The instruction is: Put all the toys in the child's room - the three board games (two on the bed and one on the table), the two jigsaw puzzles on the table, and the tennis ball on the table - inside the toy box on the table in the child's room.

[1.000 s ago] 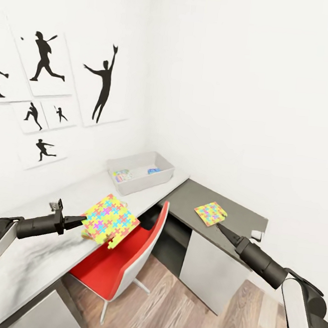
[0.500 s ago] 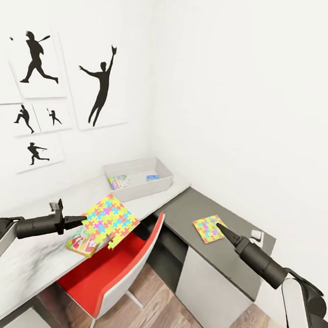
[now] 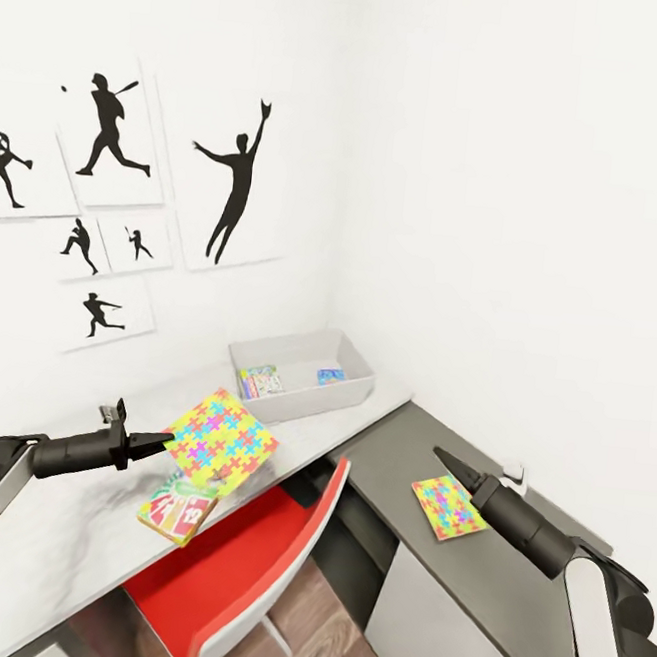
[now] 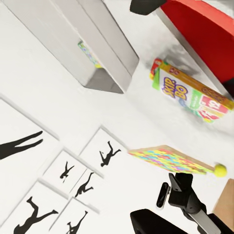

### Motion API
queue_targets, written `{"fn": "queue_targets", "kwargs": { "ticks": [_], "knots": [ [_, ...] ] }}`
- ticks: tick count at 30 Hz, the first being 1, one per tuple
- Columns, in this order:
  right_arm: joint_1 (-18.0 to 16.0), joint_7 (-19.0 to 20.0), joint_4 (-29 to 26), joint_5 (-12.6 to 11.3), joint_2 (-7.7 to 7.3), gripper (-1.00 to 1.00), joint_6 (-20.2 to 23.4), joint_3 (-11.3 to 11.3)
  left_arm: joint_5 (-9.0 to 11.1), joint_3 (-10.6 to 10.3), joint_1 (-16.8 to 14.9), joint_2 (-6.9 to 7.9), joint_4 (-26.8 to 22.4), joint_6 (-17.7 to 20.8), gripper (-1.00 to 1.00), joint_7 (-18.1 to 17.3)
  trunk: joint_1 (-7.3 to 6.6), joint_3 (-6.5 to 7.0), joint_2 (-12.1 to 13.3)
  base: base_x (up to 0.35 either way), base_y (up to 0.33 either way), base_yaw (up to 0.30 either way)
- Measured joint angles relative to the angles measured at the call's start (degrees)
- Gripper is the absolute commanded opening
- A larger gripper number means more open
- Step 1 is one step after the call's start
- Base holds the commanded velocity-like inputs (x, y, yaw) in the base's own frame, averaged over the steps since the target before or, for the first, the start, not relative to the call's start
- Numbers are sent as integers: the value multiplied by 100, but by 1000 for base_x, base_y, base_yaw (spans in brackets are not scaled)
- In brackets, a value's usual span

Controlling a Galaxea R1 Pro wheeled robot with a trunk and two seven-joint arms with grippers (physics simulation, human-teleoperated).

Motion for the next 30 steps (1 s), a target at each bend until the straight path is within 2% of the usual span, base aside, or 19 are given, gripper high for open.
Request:
{"fn": "queue_targets", "kwargs": {
  "ticks": [16,30],
  "knots": [
    [9,9,-13,-7,0,100,-4,-8,2,9,7,7,0,2,-100,-1,1,105,0,148,-72,205],
    [10,16,-20,-17,-1,100,2,-9,-1,9,5,6,2,0,-100,-1,1,161,1,200,-1,13]
  ]
}}
